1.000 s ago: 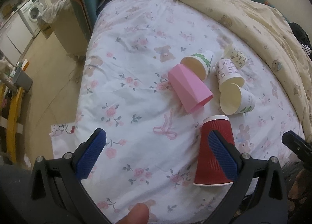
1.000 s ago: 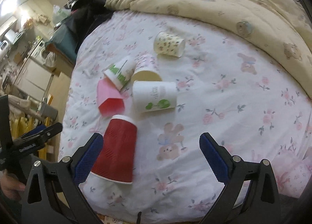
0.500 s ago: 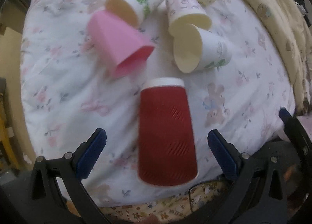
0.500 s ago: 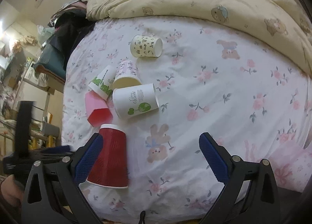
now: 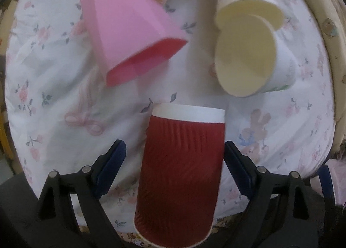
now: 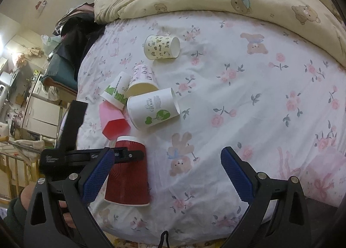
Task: Flip cup upside down
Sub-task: 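Grasp the red cup with the left gripper while the right gripper releases it, then rotate the red cup with the left gripper so its rim faces down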
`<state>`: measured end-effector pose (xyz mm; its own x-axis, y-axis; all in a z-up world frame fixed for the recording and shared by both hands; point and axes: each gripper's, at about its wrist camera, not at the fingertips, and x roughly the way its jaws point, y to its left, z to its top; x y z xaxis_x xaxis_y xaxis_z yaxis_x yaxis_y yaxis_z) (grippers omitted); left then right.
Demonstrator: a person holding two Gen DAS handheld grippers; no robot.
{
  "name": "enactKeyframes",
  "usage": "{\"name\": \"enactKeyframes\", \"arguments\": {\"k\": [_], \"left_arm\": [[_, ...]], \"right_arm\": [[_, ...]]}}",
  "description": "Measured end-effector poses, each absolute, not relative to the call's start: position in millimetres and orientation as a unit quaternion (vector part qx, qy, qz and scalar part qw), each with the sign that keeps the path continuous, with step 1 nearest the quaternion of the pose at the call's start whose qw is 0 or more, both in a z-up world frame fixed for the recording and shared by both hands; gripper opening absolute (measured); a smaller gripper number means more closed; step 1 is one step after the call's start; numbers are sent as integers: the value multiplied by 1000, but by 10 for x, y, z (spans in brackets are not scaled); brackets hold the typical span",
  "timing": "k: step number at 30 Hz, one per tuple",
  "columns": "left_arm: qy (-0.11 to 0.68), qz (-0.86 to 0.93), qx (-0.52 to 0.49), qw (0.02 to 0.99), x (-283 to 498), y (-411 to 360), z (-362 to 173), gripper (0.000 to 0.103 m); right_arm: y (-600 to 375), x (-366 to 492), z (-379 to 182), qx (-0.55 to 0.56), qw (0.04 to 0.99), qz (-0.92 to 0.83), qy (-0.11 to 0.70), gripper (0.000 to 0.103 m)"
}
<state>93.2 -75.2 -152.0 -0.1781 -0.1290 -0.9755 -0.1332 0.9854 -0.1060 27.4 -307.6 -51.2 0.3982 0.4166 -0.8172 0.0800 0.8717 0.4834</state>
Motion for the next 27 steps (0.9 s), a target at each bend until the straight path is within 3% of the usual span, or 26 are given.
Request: {"name": "enactKeyframes", "arguments": {"k": [4, 15, 27], "left_arm": [[768, -11, -100, 633, 939, -776, -1542, 66], [733, -46, -94, 672, 822, -851, -1065, 64], [658, -73, -149, 735, 499, -230, -365, 65]], "right_arm": [[-3048, 271, -524, 225, 803, 108, 542, 100], [-3037, 258, -521, 214, 805, 101, 543, 100], [-2955, 265, -558, 200, 805, 101, 550, 100]]}}
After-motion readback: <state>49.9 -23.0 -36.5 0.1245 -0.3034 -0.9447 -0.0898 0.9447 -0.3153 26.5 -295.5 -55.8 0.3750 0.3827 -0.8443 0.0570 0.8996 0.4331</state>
